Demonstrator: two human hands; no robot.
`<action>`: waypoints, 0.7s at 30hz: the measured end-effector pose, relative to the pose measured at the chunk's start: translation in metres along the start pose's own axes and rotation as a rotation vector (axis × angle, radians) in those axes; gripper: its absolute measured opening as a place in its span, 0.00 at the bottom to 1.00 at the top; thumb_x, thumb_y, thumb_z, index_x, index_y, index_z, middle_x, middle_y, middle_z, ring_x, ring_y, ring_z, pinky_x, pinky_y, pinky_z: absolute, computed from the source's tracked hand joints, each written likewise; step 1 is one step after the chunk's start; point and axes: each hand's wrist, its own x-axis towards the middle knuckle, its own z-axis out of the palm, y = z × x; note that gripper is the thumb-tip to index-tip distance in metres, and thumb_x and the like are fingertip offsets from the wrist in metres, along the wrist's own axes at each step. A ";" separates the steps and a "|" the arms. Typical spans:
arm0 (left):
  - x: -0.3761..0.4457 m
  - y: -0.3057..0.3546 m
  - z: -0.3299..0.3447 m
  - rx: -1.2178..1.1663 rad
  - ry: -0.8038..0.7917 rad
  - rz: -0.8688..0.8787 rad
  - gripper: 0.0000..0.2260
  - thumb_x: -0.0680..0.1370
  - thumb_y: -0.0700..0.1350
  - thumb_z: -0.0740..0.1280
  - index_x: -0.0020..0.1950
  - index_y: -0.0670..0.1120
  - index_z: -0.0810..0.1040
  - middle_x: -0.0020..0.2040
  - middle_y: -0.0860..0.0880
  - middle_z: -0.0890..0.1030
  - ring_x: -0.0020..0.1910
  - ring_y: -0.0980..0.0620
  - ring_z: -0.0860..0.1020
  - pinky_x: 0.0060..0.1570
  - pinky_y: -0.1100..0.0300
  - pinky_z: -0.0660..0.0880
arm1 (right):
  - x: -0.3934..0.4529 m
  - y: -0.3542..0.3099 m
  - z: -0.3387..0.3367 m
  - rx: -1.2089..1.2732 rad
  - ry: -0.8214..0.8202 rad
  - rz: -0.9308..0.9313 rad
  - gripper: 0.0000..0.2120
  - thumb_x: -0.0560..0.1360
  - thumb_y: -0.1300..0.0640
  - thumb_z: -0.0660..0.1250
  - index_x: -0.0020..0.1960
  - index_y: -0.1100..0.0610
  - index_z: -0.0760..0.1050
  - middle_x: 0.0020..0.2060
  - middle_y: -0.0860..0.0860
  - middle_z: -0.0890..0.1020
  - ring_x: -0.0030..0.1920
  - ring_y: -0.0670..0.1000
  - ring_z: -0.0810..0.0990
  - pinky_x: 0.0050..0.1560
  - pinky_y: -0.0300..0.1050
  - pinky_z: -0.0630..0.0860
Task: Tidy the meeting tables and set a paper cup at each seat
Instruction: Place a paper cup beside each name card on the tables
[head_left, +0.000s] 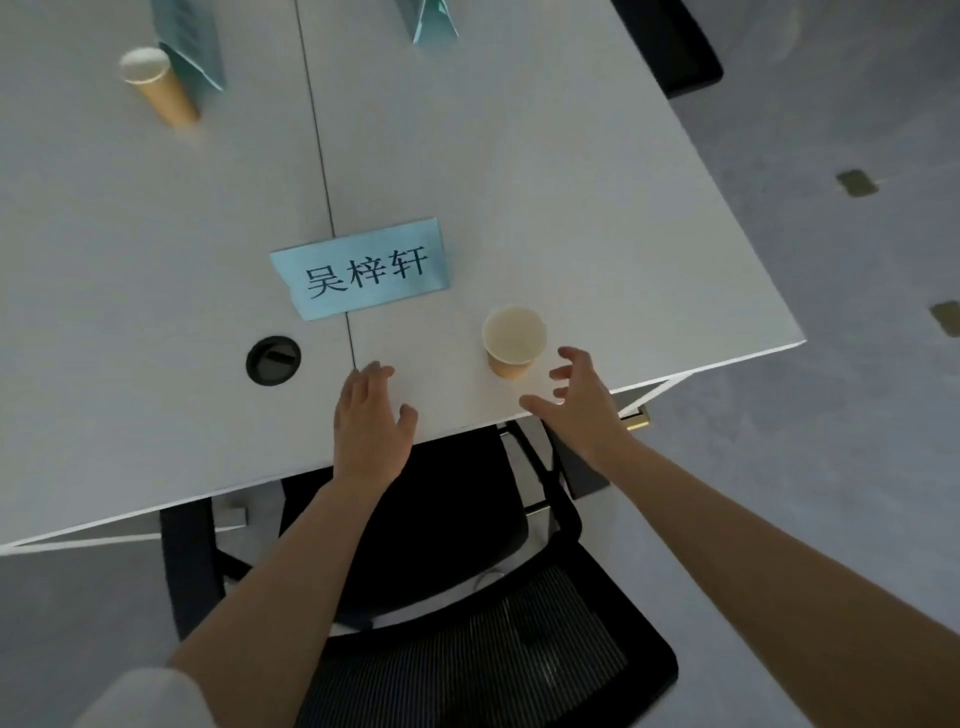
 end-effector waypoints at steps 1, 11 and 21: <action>0.012 -0.004 0.006 0.035 -0.009 0.006 0.25 0.79 0.44 0.64 0.75 0.46 0.63 0.78 0.45 0.61 0.78 0.43 0.54 0.75 0.47 0.55 | 0.018 0.000 0.006 -0.013 -0.007 -0.007 0.39 0.69 0.54 0.75 0.72 0.56 0.58 0.60 0.55 0.73 0.59 0.56 0.75 0.63 0.55 0.72; 0.051 -0.009 0.050 0.414 0.037 0.147 0.30 0.79 0.63 0.49 0.80 0.54 0.55 0.80 0.49 0.55 0.79 0.42 0.50 0.76 0.42 0.49 | 0.077 -0.008 0.025 -0.032 0.132 -0.194 0.35 0.63 0.55 0.79 0.65 0.57 0.67 0.59 0.53 0.75 0.59 0.55 0.75 0.59 0.55 0.75; 0.052 -0.007 0.051 0.452 0.075 0.140 0.29 0.79 0.61 0.53 0.79 0.53 0.58 0.80 0.48 0.58 0.79 0.42 0.53 0.75 0.41 0.52 | 0.159 -0.057 0.036 -0.016 0.227 -0.235 0.33 0.64 0.50 0.78 0.63 0.59 0.68 0.58 0.54 0.77 0.57 0.55 0.77 0.56 0.53 0.76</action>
